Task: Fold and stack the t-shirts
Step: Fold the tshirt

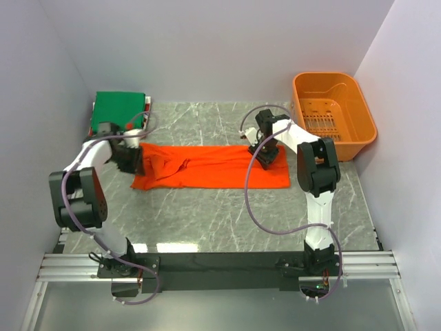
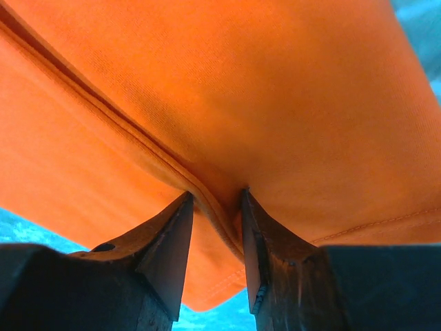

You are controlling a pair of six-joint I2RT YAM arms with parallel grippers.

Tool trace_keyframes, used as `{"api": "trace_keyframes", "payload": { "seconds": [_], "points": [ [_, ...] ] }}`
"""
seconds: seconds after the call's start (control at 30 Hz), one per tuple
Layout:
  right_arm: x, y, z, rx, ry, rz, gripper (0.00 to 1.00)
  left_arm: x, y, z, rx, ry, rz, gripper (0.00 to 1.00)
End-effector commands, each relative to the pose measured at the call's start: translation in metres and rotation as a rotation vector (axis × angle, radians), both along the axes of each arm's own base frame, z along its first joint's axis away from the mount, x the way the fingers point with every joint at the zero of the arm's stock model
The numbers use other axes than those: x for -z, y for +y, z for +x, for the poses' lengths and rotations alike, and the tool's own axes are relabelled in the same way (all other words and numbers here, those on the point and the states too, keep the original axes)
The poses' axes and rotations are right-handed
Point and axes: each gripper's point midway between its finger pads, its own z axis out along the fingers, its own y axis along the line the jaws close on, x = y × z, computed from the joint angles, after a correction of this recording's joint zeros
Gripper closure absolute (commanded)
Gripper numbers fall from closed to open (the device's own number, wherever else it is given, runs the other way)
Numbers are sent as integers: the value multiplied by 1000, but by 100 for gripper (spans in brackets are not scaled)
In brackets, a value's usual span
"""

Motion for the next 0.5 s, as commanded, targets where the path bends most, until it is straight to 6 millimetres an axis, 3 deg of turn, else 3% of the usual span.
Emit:
{"api": "trace_keyframes", "payload": {
  "seconds": [0.0,0.13,0.37,0.4,0.43,0.47],
  "points": [
    [3,-11,-13,24,13,-35,59,-9,27,-26,-50,20,16,61],
    [2,-9,-15,24,38,-33,59,16,33,-47,-27,103,37,61],
    [3,-15,-29,8,52,-50,59,26,38,-32,-41,74,23,62],
    [5,-15,-32,5,59,-53,59,30,40,-29,-47,71,29,65],
    [4,-16,-31,9,53,-54,59,34,45,-28,-50,76,53,77],
    [5,-16,-33,9,57,-56,59,39,48,-28,-55,83,68,83]
  ]
}}
